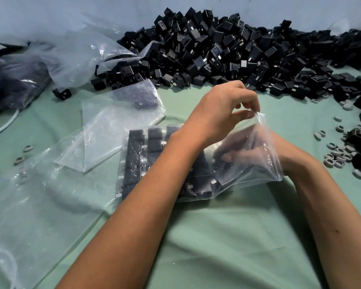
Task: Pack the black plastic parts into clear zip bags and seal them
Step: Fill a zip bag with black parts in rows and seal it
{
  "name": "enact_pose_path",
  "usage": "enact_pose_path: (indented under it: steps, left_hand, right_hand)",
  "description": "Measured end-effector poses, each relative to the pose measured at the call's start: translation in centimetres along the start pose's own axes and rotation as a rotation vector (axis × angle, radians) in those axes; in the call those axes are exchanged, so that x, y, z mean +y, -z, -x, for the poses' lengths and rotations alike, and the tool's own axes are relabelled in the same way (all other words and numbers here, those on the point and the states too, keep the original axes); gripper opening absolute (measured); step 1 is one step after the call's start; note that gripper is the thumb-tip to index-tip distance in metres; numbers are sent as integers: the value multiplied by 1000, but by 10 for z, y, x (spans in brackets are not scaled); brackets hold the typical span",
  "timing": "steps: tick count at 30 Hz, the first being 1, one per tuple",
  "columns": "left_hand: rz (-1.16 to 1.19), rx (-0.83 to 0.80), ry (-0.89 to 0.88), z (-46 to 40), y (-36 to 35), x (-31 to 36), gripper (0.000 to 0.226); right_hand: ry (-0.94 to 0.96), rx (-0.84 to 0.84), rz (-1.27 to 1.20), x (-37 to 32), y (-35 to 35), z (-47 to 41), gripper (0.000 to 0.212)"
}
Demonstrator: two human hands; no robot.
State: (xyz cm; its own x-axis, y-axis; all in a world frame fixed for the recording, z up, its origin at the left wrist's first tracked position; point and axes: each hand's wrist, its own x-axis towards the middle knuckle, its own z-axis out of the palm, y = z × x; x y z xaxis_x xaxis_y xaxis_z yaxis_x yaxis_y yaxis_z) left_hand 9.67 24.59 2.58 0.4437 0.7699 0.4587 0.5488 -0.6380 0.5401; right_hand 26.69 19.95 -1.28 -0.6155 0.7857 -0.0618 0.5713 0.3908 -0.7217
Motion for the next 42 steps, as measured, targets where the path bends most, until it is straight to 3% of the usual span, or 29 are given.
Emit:
enact_pose_path:
  steps: [1,2,4,5,6,8,11,13,14,15,16,17,18,19,22,27,31,38,40,42]
  left_hand:
    - [-3,2,-2,0,0,1,10]
    - [-9,2,-5,0,-1,1,10]
    - [-22,1,-7,0,-1,1,10]
    - [-25,3,-8,0,-1,1,10]
    - [-25,8,-8,0,-1,0,10]
    - [-22,17,-9,0,-1,-1,10]
    - [-34,15,-16,0,-4,0,10]
    - [-56,6,-26,0,-7,0,11]
    - [-66,2,-29,0,-7,1,11]
    - [-71,-1,-28,0,-7,1,11]
    - [-71,-5,-25,0,-7,0,10]
    - [-68,-9,-22,0,-6,1,10]
    - [-65,-12,-19,0,-6,1,10]
    - [-62,-16,-16,-1,-5,2,9]
    - [-68,-29,-14,-1,-6,4,9]
    - [-78,-40,-24,-1,-7,4,10]
    - [-78,-47,-25,0,-8,3,10]
    - [-57,-29,-32,1,-8,3,10]
    - [-56,-29,-44,1,-9,3,10]
    - [-55,-28,-47,1,-11,4,11]
  right_hand:
    - [-190,13,172,-4,1,-7,10]
    - [-256,7,137,1,-3,-8,17]
    - [-68,-139,-137,15,-9,-7,26]
    - [-113,-49,-258,9,2,-12,22]
    - [-158,-21,-260,-2,12,-13,17]
    - [-51,-26,-156,-11,13,-19,12]
    - [-226,-91,-279,-15,6,-26,32]
    - [-223,-90,-166,-7,3,-15,47]
    - [-457,-78,114,-25,2,-30,40]
    - [-542,-74,407,-27,3,-33,27]
    - [-444,-164,332,-20,9,-23,23]
    - [-218,-268,108,-2,15,-2,29]
    - [-114,-232,44,-9,18,-6,41]
    - [-107,-210,-70,-15,28,-1,50]
    - [45,-209,-43,-1,27,-9,54]
    - [-1,-202,-6,4,23,-19,58]
    - [9,-236,-42,4,22,-17,51]
    - [-5,-133,-191,18,27,-16,29]
    - [-36,-128,-67,26,22,-19,37]
    - [-49,-146,-112,32,18,-18,38]
